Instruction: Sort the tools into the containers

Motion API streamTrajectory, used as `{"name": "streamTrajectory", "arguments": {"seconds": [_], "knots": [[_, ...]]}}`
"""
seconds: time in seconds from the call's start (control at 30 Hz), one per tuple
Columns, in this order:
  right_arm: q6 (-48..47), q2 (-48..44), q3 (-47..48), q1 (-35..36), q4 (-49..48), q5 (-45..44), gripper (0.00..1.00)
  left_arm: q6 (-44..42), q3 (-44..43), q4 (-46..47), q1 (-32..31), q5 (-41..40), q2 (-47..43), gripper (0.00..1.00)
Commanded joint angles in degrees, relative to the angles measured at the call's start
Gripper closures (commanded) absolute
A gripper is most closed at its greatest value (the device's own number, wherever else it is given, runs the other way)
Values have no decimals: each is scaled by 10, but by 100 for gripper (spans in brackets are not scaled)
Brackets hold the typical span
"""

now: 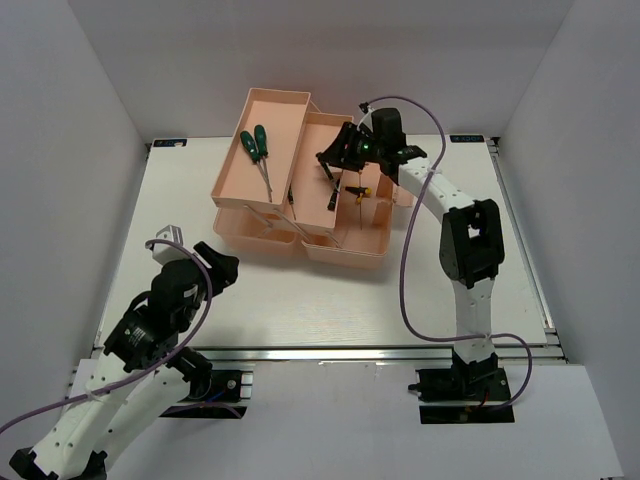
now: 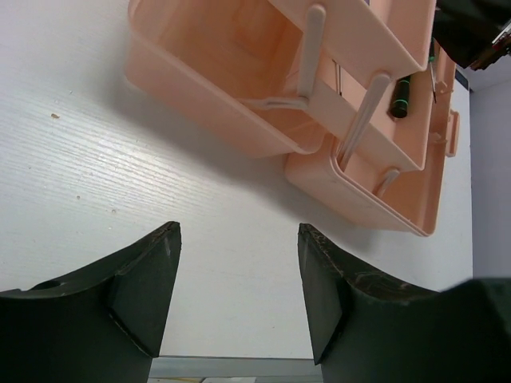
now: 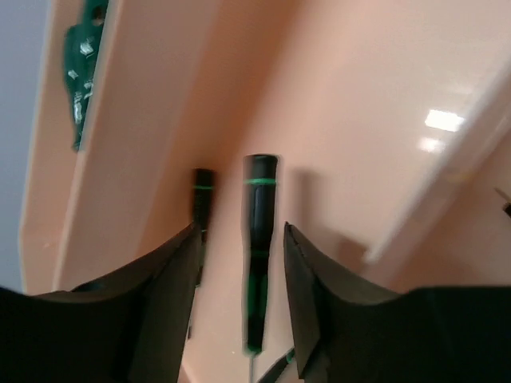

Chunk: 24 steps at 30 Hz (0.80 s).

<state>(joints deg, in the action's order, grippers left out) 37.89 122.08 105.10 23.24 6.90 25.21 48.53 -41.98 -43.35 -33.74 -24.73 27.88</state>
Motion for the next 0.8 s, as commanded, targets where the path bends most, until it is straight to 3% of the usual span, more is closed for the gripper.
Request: {"name": "streamTrajectory", "arguments": {"seconds": [0.0, 0.07, 0.2, 0.27, 0.33, 0.37, 0.4, 0.43, 0.47, 0.53, 0.57, 0.6, 0.63, 0.67, 0.7, 0.77], "knots": [[5, -19, 34, 15, -23, 5, 47, 8, -7, -11, 2, -8, -5, 30], [-6, -26, 35, 15, -28, 9, 38, 6, -9, -11, 2, -9, -3, 30], [-111, -59, 35, 14, -50, 59, 39, 5, -12, -12, 2, -16, -3, 31], [-201, -90, 20, 11, -69, 103, 48, 4, -12, -13, 2, -19, -6, 34], [-323, -122, -19, 8, -105, 232, 63, 6, -14, -16, 2, -25, -9, 39], [-373, -133, -33, 8, -104, 285, 89, 7, -15, -23, 2, -29, -12, 53], [-440, -144, -59, 10, -90, 378, 96, 7, -20, -26, 2, -36, -16, 62], [-503, -168, -67, 15, -14, 403, 99, 9, -22, -30, 2, -39, -19, 73], [-687, -182, -72, 35, 57, 422, 100, 11, -25, -39, 2, -44, -25, 91], [-910, -219, -83, 68, 277, 390, 100, 14, -31, -46, 2, -51, -30, 98], [-991, -231, -96, 90, 313, 358, 84, 15, -31, -52, 2, -53, -34, 98], [-1077, -241, -110, 130, 336, 304, 77, 16, -31, -54, 2, -53, -38, 93], [-1094, -258, -138, 149, 348, 285, 73, 19, -28, -57, 2, -55, -39, 88], [-1100, -266, -153, 182, 346, 268, 61, 22, -27, -60, 2, -55, -41, 82], [-1090, -273, -167, 201, 335, 239, 56, 24, -25, -62, 2, -54, -41, 67], [-1043, -295, -215, 258, 250, 191, 46, 33, -22, -66, 2, -55, -42, 55]]}}
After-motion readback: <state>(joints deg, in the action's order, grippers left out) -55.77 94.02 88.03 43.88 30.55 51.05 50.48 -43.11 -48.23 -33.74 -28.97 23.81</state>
